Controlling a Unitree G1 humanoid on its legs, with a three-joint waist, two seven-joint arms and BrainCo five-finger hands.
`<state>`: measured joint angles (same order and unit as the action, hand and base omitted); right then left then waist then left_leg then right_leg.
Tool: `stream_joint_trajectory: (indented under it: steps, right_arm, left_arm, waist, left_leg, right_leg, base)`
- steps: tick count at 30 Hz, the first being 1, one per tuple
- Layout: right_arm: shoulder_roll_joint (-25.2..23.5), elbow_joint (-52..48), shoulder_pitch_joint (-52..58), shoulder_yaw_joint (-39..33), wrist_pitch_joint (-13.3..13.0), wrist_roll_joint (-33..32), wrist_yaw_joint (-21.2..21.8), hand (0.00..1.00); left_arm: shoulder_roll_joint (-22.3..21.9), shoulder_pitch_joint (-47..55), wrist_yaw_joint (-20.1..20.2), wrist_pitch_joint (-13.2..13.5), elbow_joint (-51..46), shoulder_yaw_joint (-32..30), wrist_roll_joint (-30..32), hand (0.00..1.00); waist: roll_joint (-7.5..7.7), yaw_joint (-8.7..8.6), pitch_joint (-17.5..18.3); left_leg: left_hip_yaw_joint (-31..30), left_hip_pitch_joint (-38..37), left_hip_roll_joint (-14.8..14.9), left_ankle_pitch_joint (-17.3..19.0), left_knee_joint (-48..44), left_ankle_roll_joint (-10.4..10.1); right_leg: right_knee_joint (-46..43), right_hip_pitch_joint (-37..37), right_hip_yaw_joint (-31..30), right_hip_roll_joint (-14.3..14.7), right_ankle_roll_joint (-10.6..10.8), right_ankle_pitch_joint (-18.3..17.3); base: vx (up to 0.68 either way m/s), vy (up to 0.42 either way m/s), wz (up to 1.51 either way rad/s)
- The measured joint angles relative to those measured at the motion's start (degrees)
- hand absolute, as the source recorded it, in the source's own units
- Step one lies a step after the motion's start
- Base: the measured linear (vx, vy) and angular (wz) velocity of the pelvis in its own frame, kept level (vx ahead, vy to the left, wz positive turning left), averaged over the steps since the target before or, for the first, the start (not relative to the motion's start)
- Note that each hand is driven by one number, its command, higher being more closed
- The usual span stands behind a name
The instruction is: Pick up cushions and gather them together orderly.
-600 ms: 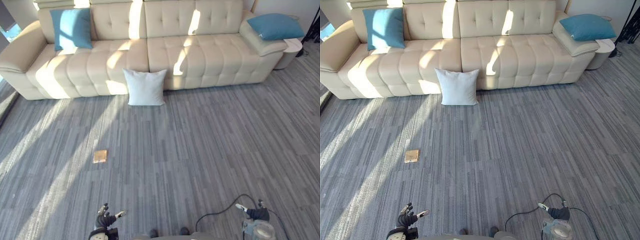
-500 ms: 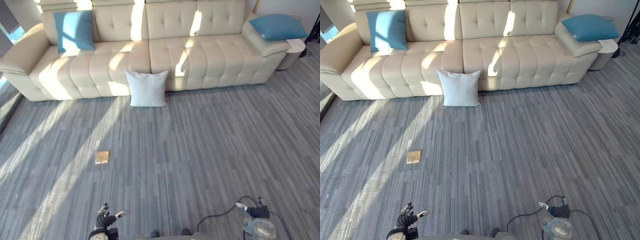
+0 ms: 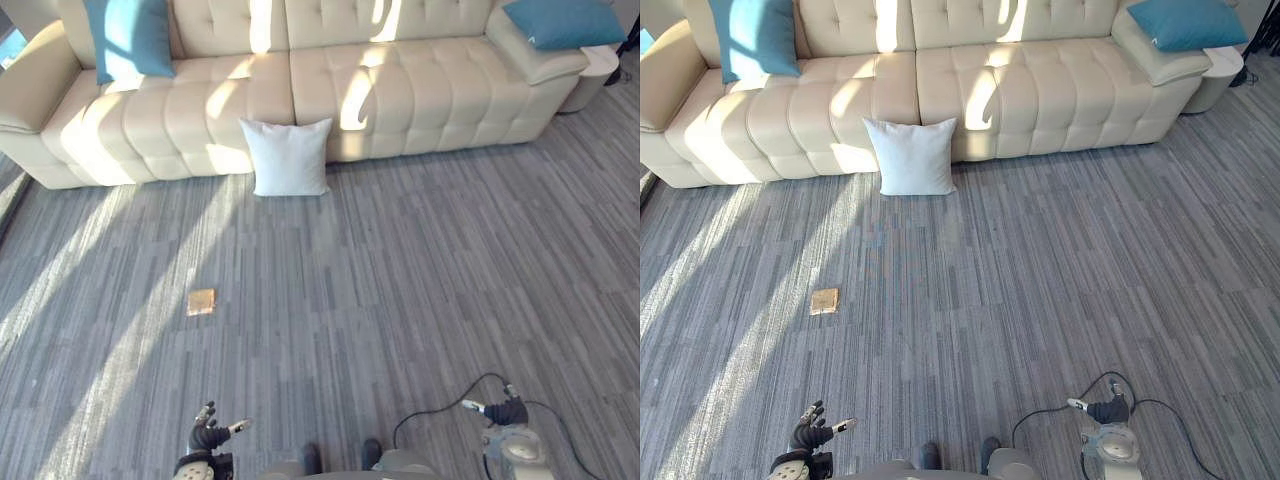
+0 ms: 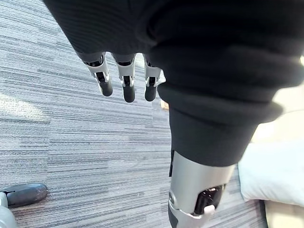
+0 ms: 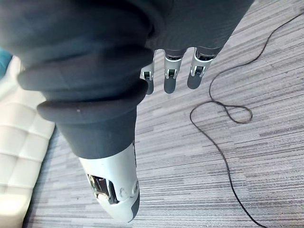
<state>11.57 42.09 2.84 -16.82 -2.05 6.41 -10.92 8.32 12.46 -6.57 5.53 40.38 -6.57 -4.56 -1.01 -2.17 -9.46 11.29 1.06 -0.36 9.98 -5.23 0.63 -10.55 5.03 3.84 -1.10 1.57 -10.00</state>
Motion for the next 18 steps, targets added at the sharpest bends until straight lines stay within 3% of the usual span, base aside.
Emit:
stream_joint_trajectory:
  steps: [2, 4, 5, 6, 7, 9, 10, 11, 12, 13, 14, 15, 16, 17, 18]
  right_arm:
    - [0.23, -0.67, -0.22, 0.74, 0.0, -0.59, 0.0, 0.0]
    - [0.62, -0.76, -0.76, 3.03, 0.03, -1.74, 0.2, 0.0]
    - [0.65, -0.78, -0.7, 3.73, 0.03, -1.79, 0.34, 0.0]
    - [0.43, -0.88, -0.26, 4.57, 0.03, -1.83, 0.92, 0.0]
    - [0.2, -0.85, 0.42, 5.11, 0.14, -1.85, 1.13, 0.0]
    - [0.28, -1.35, 0.43, 5.32, 0.14, -1.93, 1.11, 0.0]
    - [0.44, -2.87, 0.41, 5.34, 0.12, -2.31, 1.11, 0.0]
    - [0.91, -3.25, 0.14, 5.71, -0.11, -2.46, 1.1, 0.0]
    - [1.81, -3.15, -0.25, 6.19, -0.17, -2.75, 1.18, 0.0]
    - [2.01, -3.22, -0.15, 6.18, -0.23, -3.54, 1.16, 0.0]
    - [2.12, -3.31, 0.14, 6.18, -0.29, -3.62, 1.15, 0.0]
    - [2.64, -3.6, 0.89, 6.05, -0.28, -3.61, 1.17, 0.0]
    - [3.12, -3.48, 0.09, 5.69, -0.09, -3.6, 1.19, 0.0]
    - [2.34, -3.73, -0.88, 4.51, -0.04, -3.62, 1.19, 0.0]
    - [2.65, -4.18, -0.87, 4.14, -0.05, -3.61, 1.18, 0.0]
  left_arm:
    - [0.01, -0.02, -0.05, 0.03, -1.95, -0.03, -0.56, 0.0]
    - [0.21, -0.19, -0.23, 0.19, -4.88, 0.13, -1.69, 0.0]
    - [0.44, -0.29, -0.31, 0.25, -5.42, 0.38, -1.87, 0.0]
    - [1.55, -0.56, -0.96, 0.34, -6.37, 1.68, -2.07, 0.0]
    - [2.75, -1.74, -1.28, 0.35, -6.39, 2.57, -2.08, 0.0]
    - [3.48, -3.8, -1.49, 0.34, -6.33, 2.71, -2.08, 0.0]
    - [3.53, -5.8, -1.94, 0.37, -6.31, 2.93, -2.17, 0.0]
    - [3.49, -6.84, -2.29, 0.4, -6.23, 3.37, -2.36, 0.0]
    - [3.37, -8.59, -2.35, 0.53, -6.06, 3.96, -2.65, 0.0]
    - [3.5, -9.36, -2.37, 0.62, -6.02, 3.96, -2.66, 0.0]
    - [3.56, -9.42, -2.36, 0.62, -5.95, 3.99, -2.65, 0.0]
    - [3.32, -9.33, -2.31, 0.64, -5.27, 4.01, -2.61, 0.0]
    - [2.52, -9.85, -2.33, 0.58, -4.27, 3.93, -2.61, 0.0]
    - [2.3, -11.15, -2.2, 0.52, -3.5, 4.0, -2.56, 0.0]
    - [0.74, -11.53, -2.23, 0.53, -3.57, 4.18, -2.54, 0.0]
  waist:
    - [0.02, 0.21, -0.23]
    - [0.04, 0.04, -0.97]
    - [-0.02, -0.1, -1.2]
    - [0.23, -0.39, -1.73]
    - [0.49, -0.33, -2.24]
    - [-0.14, -0.55, -2.78]
    - [-1.78, -1.26, -4.1]
    - [-2.41, -2.08, -4.68]
    - [-3.48, -3.06, -5.7]
    - [-2.86, -3.42, -5.58]
    - [-2.41, -3.47, -5.53]
    - [-2.57, -3.68, -5.57]
    - [-4.42, -3.25, -5.57]
    - [-3.38, -3.75, -5.77]
    - [-2.58, -4.35, -6.21]
  left_leg:
    - [0.47, 1.32, -0.23, 2.08, -2.85, 0.78]
    - [0.73, 0.36, -1.06, 5.63, -5.31, 1.86]
    - [0.35, -0.69, -1.35, 6.31, -5.26, 2.19]
    - [-0.8, -3.37, -2.01, 7.81, -5.17, 3.47]
    - [-1.88, -5.81, -2.28, 9.18, -5.22, 3.63]
    - [-4.19, -8.57, -1.53, 10.26, -4.11, 3.42]
    - [-6.19, -10.5, -0.05, 10.46, -2.55, 3.12]
    - [-7.29, -11.51, 1.35, 10.46, -1.64, 3.09]
    - [-8.19, -12.94, 3.43, 10.16, -1.15, 2.4]
    - [-8.42, -14.28, 3.92, 9.55, -1.09, -0.19]
    - [-8.46, -15.56, 4.17, 9.68, -1.07, -1.95]
    - [-8.86, -18.1, 5.25, 10.4, -1.54, -3.63]
    - [-8.74, -17.88, 6.64, 10.0, -2.85, -5.33]
    - [-7.98, -15.78, 6.15, 4.58, -7.04, -11.75]
    - [-6.62, -13.03, 5.16, -4.99, -14.84, -11.66]
  right_leg:
    - [-3.93, 2.18, -0.77, -0.65, 1.12, -2.17]
    - [-17.33, 6.14, 0.28, -2.61, 3.55, -5.99]
    - [-22.45, 7.66, 1.3, -3.39, 3.58, -6.11]
    - [-34.14, 11.99, 3.43, -5.36, 3.67, -5.48]
    - [-39.64, 14.6, 4.36, -5.96, 3.15, -7.77]
    - [-39.57, 18.93, 6.89, -6.1, 2.03, -9.75]
    - [-37.0, 22.23, 9.03, -5.57, 1.86, -9.75]
    - [-34.54, 23.8, 10.74, -4.73, 0.97, -9.2]
    - [-27.53, 26.56, 13.44, -4.19, -0.56, -6.02]
    - [-18.72, 28.75, 14.21, -3.71, -0.85, 0.13]
    - [-14.01, 28.97, 14.2, -3.1, -1.62, 3.77]
    - [-12.29, 28.71, 13.12, -2.09, -7.29, 14.88]
    - [-15.63, 29.18, 15.1, -1.96, -7.81, 12.77]
    - [-20.6, 29.55, 15.55, -4.23, -8.1, 7.7]
    - [-23.33, 27.42, 16.39, -6.79, -8.45, 5.82]
  base:
    - [0.13, 0.065, -0.22]
    - [0.18, 0.121, -0.1]
    - [0.26, 0.111, 0.11]
    - [0.36, 0.074, 0.29]
    - [0.41, 0.06, 0.34]
    - [0.48, 0.023, 0.56]
    - [0.51, -0.029, 0.83]
    - [0.54, -0.083, 0.97]
    - [0.75, -0.131, 0.91]
    - [0.81, -0.153, 0.8]
    - [0.94, -0.195, 0.6]
    - [0.68, -0.15, 0.23]
    - [0.66, -0.143, 0.41]
    - [0.77, -0.201, 0.47]
    - [0.77, -0.24, 0.68]
